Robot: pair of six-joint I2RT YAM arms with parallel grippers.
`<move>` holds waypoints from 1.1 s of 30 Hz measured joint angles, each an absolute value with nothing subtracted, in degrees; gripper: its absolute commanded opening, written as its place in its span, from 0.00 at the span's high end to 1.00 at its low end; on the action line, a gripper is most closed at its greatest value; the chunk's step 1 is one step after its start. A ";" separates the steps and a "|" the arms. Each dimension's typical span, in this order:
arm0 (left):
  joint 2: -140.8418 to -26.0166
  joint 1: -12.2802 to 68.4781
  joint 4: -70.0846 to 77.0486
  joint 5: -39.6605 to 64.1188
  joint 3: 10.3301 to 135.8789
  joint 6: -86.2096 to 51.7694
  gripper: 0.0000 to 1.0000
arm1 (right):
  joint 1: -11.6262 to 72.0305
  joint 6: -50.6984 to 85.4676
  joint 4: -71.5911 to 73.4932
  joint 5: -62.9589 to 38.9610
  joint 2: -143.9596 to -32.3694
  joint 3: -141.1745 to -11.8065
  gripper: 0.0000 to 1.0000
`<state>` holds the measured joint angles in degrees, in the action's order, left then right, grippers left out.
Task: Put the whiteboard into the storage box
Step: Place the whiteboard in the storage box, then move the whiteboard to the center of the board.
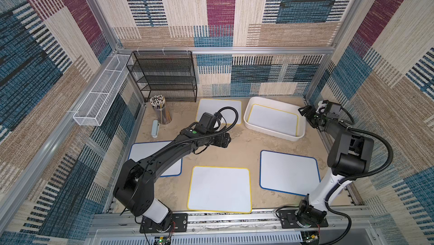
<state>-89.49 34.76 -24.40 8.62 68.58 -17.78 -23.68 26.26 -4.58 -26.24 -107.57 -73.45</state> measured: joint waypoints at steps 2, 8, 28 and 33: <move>-90.63 34.76 -25.91 7.62 68.97 -18.48 0.13 | -23.18 26.06 -4.84 -23.42 -106.69 -73.32 0.06; -92.99 34.79 -34.15 4.64 70.91 -25.02 0.13 | -16.78 24.40 -5.85 -12.64 -101.73 -72.73 0.00; -89.69 46.89 -39.51 3.01 59.64 -65.25 0.09 | 10.61 21.65 -5.19 0.62 -71.83 -53.01 0.00; -90.08 46.87 -38.37 1.30 56.66 -69.10 0.09 | 13.80 21.63 -5.19 0.43 -67.96 -51.22 0.00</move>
